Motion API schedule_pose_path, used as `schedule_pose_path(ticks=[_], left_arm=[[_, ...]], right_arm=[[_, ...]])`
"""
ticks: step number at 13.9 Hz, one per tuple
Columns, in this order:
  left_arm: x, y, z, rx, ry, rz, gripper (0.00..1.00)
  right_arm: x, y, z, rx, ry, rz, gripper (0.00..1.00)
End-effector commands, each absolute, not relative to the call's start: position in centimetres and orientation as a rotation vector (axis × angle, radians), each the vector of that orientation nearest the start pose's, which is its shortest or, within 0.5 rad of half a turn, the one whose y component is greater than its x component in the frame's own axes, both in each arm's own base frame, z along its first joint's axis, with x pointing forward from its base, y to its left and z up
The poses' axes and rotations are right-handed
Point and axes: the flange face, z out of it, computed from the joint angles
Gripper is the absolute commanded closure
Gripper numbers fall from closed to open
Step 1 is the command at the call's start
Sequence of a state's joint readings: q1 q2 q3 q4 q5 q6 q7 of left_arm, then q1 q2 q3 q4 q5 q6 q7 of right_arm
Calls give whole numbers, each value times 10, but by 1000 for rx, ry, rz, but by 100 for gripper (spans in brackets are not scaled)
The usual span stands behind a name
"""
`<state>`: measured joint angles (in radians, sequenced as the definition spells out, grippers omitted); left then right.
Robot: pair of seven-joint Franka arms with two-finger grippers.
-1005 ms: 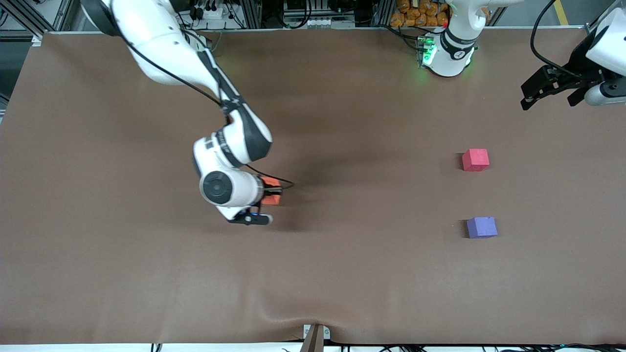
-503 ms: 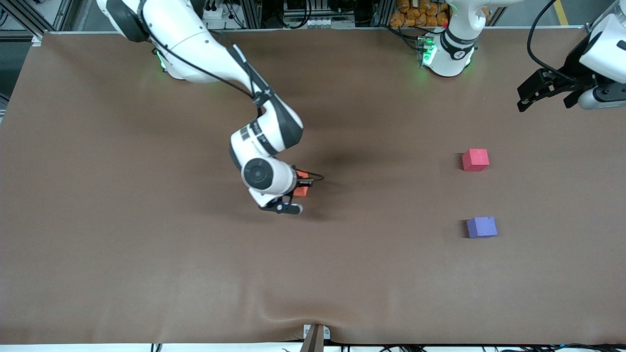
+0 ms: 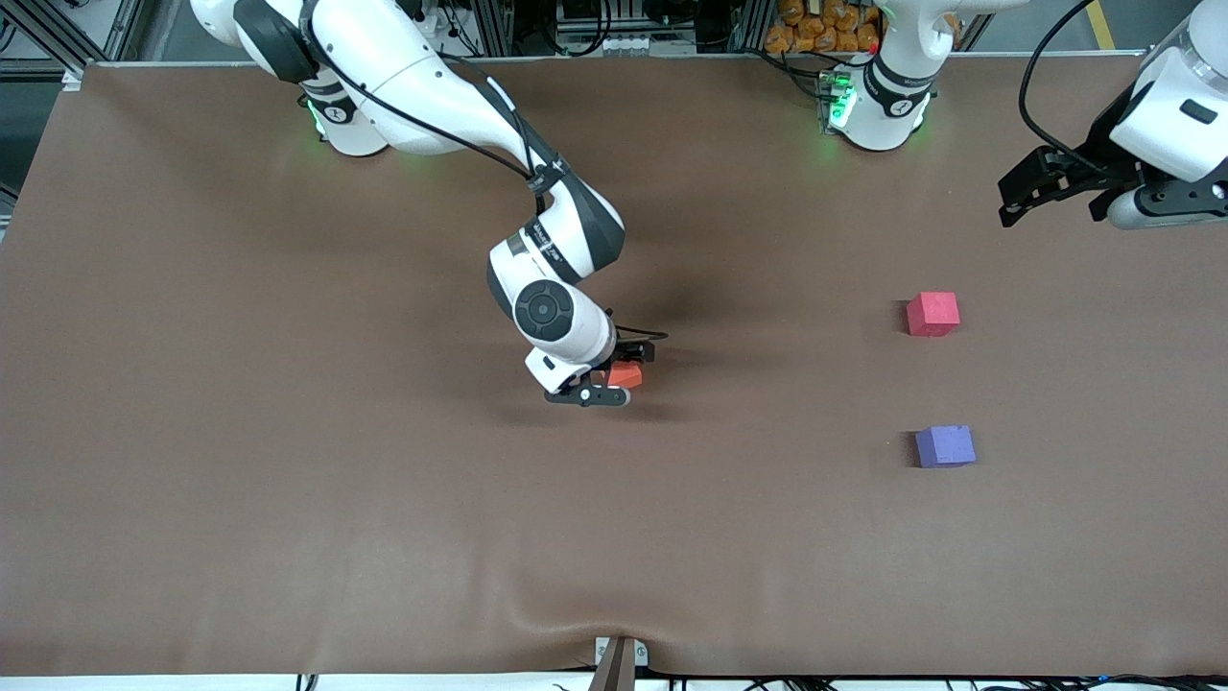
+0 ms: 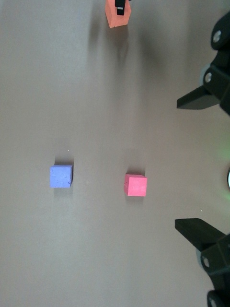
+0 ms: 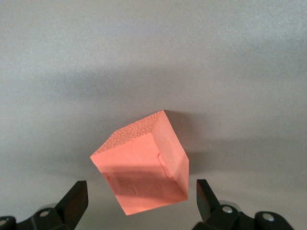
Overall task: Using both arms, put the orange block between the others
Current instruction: 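Carry the orange cube with the right gripper toward the table middle, then grasp the orange cube with the left gripper while the right gripper releases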
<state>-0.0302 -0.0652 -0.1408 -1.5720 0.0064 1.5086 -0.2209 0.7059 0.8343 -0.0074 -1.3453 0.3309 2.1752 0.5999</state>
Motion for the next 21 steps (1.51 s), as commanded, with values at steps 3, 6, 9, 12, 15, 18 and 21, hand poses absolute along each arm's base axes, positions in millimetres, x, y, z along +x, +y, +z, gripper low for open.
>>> schedule_pose_path(ticks=[3,6,9,12,15,18,21], left_arm=[[534,-127,633,-3140,2,5,0],[547,-171,599,-3150,81,57,0],[567,-235,564,-3172,16,108,0],[562,-326,513,-3182,-164,108,0],[550,-394,461,-3139,-329,95,0],[543,-444,411,-3126,-322,103,0],[538,-488,351,-3138,-428,-4,0]], right_arm=[[575,479,252,-2896,131,190,0],[603,446,261,-2901,183,144,0],[619,415,284,-3042,99,19,0],[629,364,331,-3158,135,61,0],[626,275,387,-3152,196,127,0],[617,155,438,-3123,52,151,0],[595,69,496,-3101,108,231,0]])
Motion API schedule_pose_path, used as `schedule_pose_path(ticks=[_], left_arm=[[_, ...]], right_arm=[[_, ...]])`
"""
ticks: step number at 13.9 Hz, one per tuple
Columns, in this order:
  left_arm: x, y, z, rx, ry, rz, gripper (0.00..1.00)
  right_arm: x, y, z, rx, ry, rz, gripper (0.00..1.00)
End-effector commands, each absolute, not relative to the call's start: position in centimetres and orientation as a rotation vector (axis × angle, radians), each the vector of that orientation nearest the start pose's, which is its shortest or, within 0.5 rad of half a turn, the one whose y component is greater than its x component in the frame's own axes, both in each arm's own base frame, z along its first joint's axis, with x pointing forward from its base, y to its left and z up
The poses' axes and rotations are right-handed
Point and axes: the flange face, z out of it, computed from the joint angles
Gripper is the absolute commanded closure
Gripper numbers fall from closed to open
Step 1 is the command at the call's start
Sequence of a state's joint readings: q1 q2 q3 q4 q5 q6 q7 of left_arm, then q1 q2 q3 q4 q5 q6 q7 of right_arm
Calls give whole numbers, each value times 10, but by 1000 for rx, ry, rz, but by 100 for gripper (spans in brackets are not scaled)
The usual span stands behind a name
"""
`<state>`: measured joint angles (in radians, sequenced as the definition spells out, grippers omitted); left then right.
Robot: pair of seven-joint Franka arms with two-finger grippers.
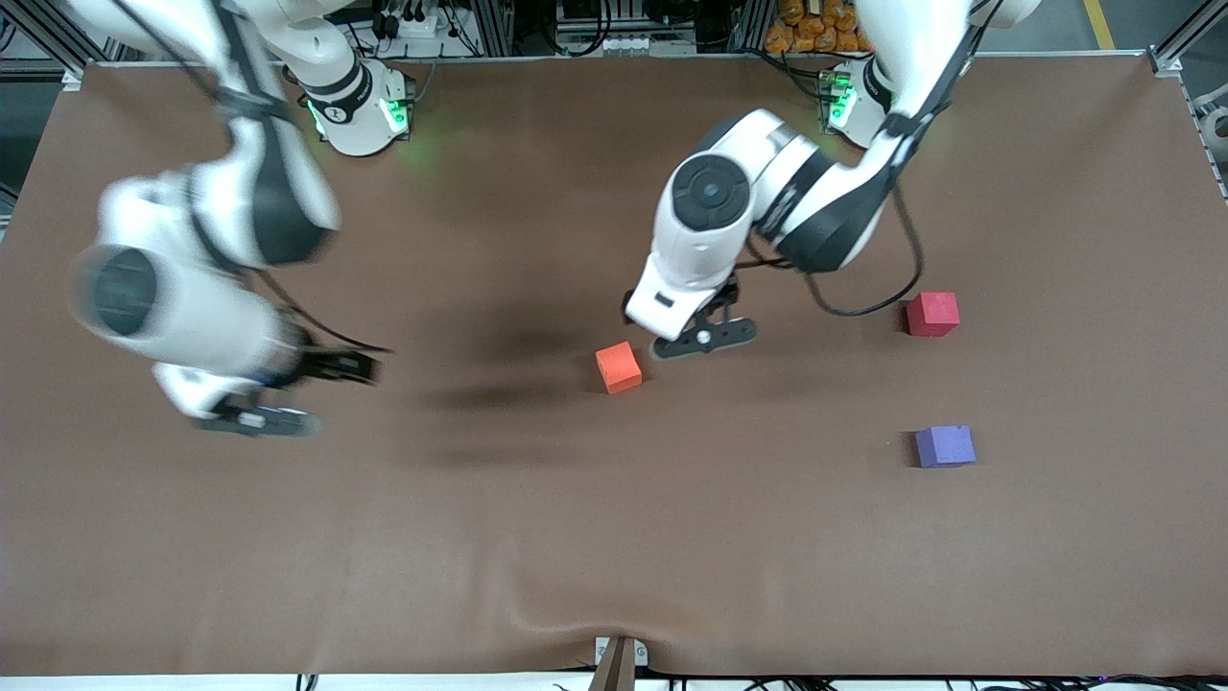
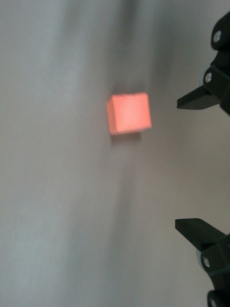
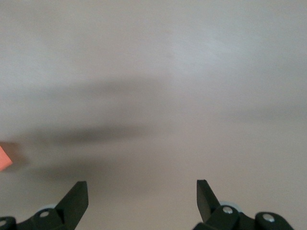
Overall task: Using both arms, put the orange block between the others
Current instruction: 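Grasp the orange cube with the left gripper while the right gripper releases, then carry the orange cube with the left gripper toward the pink cube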
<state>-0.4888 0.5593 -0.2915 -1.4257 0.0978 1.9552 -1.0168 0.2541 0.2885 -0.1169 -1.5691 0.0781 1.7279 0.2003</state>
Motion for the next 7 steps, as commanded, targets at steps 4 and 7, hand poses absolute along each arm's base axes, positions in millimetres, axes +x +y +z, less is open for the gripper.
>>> schedule_pose_path(ticks=[4,7], left_arm=[[534,-535,279,-3106,-537,-145,0],[530,-542,241,-3089,-535,-183,0]], right_arm=[[563,11,553,-3077,134,236,0],[543,-16,586,-3068,116,209,0]])
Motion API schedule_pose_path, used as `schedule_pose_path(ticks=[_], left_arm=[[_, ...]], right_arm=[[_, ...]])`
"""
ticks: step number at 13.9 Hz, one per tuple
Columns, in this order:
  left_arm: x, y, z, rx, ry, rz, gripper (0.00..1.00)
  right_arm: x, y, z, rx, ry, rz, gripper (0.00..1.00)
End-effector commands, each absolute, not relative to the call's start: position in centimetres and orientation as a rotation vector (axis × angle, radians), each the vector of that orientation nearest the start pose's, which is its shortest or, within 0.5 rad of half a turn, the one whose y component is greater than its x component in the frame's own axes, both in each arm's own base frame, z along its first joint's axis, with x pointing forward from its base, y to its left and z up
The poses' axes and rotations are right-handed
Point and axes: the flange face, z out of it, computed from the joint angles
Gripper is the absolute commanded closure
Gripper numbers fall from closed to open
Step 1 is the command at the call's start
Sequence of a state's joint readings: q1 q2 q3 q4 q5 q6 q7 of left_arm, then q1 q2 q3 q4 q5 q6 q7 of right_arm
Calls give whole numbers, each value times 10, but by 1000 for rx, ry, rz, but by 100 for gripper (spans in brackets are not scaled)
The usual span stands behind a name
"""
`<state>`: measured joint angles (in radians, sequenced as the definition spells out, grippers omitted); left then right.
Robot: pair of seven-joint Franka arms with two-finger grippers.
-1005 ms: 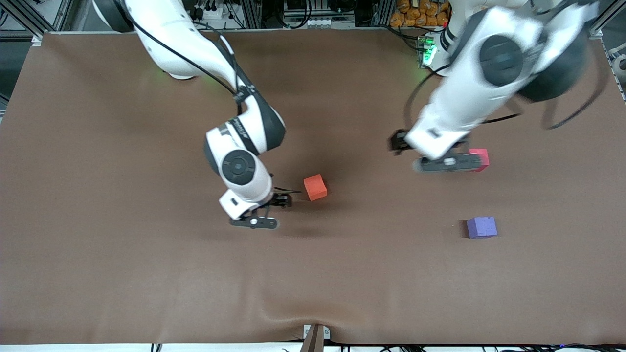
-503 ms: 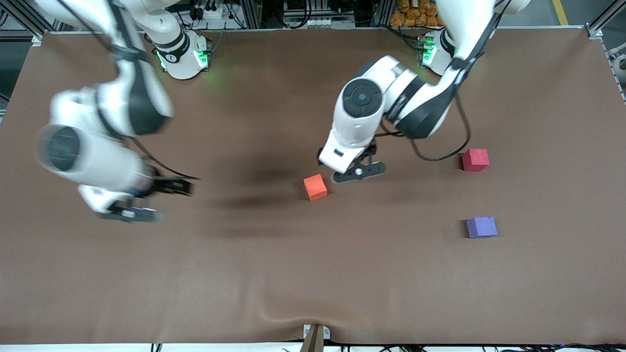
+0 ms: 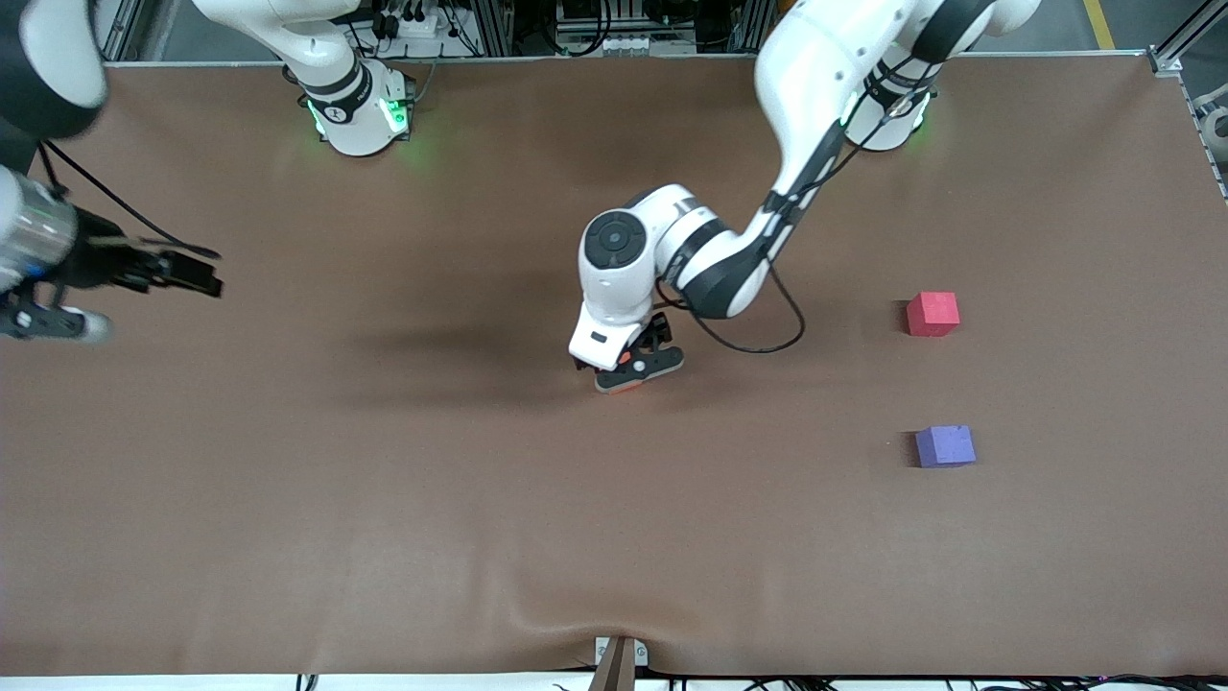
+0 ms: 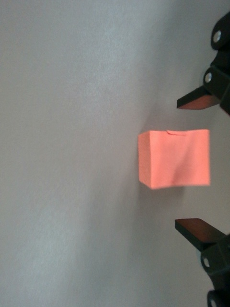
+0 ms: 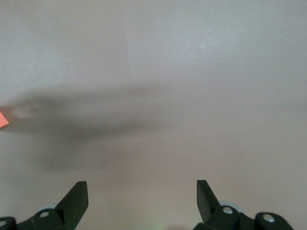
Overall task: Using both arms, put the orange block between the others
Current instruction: 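Carry the orange cube with the left gripper toward the pink cube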
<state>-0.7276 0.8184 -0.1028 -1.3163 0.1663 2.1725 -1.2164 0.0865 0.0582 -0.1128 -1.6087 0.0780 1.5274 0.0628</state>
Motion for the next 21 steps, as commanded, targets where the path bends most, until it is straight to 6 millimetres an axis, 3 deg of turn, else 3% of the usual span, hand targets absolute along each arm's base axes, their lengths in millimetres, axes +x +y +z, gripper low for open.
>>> schedule_pose_path(ticks=[1,4,8,9,10,11,13,15,17,19,21], left_arm=[[530,-544,232,-3100,-546,-188,0],[526,-546,217,-3096,-557,-179,0],[513,-549,198,-3074,-532,-138,1],[512,-550,198,-3073,-528,-135,32],[512,-550,202,-3076,-525,-125,80],[515,-546,207,-3071,-539,-108,100],[521,-543,223,-3099,-411,-116,100],[549,-518,235,-3107,-381,-131,100],[571,-495,260,-3112,-408,-157,100],[598,-455,301,-3103,-348,-155,100],[613,-421,345,-3096,-356,-172,100]], right_arm=[[539,-19,597,-3073,119,191,0],[541,-19,631,-3130,93,82,0],[537,-20,638,-3130,98,108,0],[537,-19,637,-3129,97,115,0],[538,-20,636,-3127,102,118,0],[538,-20,636,-3125,106,118,0],[538,-20,636,-3122,118,115,0],[537,-23,639,-3122,113,108,0],[534,-32,639,-3119,132,129,0],[516,-41,648,-3117,156,201,0],[499,-55,658,-3112,198,191,0]])
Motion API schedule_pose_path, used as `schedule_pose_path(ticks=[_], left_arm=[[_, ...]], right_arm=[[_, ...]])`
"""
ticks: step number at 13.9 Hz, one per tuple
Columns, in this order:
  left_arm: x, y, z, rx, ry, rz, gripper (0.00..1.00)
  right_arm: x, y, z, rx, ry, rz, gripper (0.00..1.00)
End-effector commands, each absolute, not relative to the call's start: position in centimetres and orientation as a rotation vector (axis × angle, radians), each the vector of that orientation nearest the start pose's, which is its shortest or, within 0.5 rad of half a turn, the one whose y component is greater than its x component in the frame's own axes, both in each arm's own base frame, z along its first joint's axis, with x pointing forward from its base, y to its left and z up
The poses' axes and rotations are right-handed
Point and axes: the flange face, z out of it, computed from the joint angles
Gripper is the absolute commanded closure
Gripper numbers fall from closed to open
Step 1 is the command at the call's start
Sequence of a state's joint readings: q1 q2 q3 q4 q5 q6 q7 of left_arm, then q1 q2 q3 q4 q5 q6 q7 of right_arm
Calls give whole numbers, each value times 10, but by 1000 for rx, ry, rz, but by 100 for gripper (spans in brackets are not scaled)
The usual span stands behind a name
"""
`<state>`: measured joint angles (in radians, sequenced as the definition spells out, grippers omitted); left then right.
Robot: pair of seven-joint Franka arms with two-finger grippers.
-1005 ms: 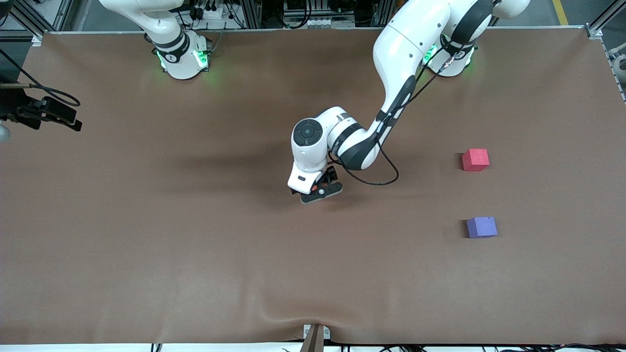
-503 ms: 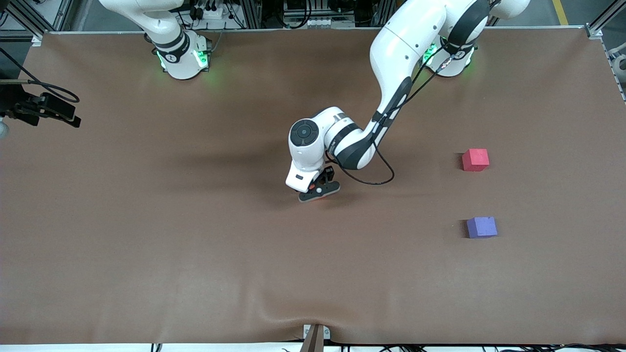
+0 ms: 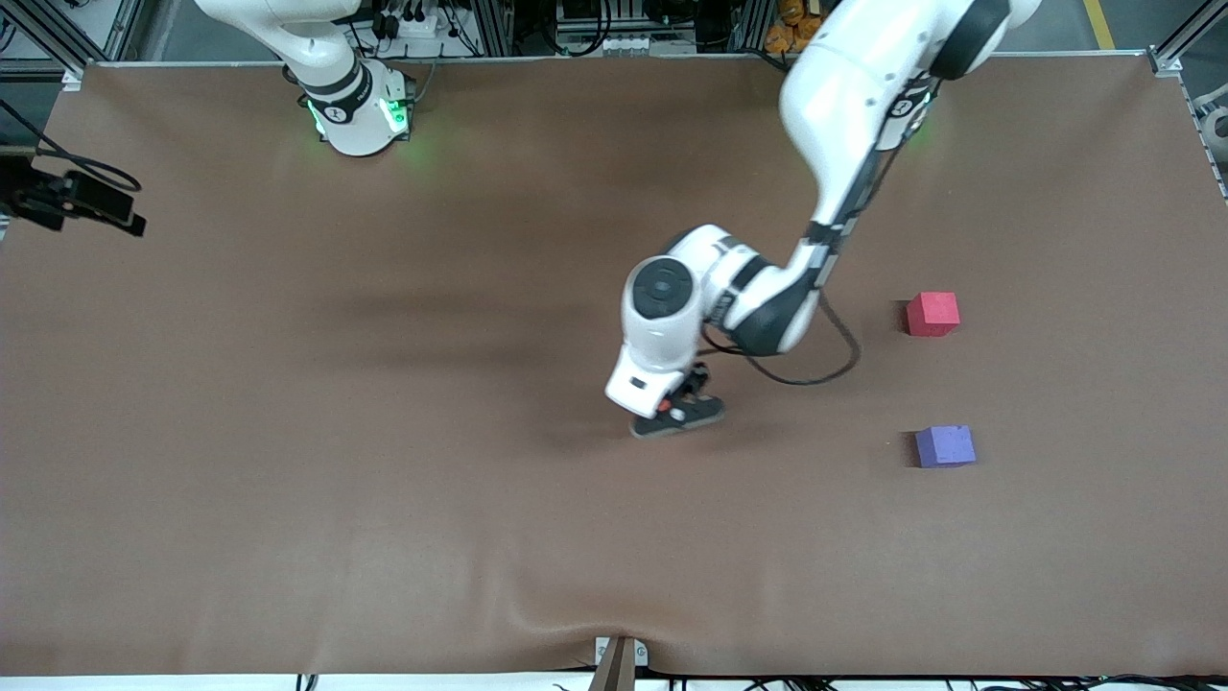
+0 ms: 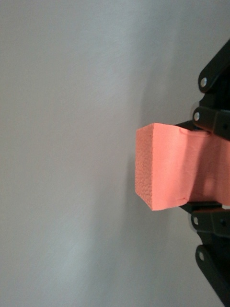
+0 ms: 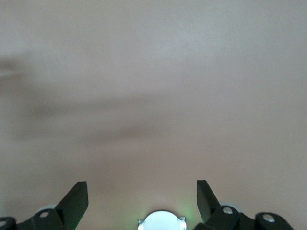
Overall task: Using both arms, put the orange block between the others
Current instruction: 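Carry the orange cube with the left gripper toward the pink cube, then lower the orange cube between the pink and purple cubes, open left gripper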
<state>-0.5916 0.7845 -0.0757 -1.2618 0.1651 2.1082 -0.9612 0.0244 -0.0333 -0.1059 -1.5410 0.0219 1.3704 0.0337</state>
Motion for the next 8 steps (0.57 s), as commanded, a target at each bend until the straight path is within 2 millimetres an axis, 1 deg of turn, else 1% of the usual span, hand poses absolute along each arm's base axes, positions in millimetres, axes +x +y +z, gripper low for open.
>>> schedule_pose_path(ticks=[1,2,3,4,6,8], left_arm=[[622,-393,358,-3093,-336,-166,100],[622,-371,372,-3087,-271,-157,100],[626,-339,379,-3079,-217,-141,100],[630,-302,382,-3070,-174,-115,100],[628,-238,370,-3054,-135,-50,100],[617,-180,358,-3063,-59,-31,100]], right_arm=[[500,-57,658,-3112,201,177,0],[501,-56,656,-3111,198,172,0],[503,-54,657,-3114,191,151,0],[506,-55,658,-3119,164,108,0],[513,-61,657,-3118,67,62,0],[519,-54,653,-3115,52,57,0]])
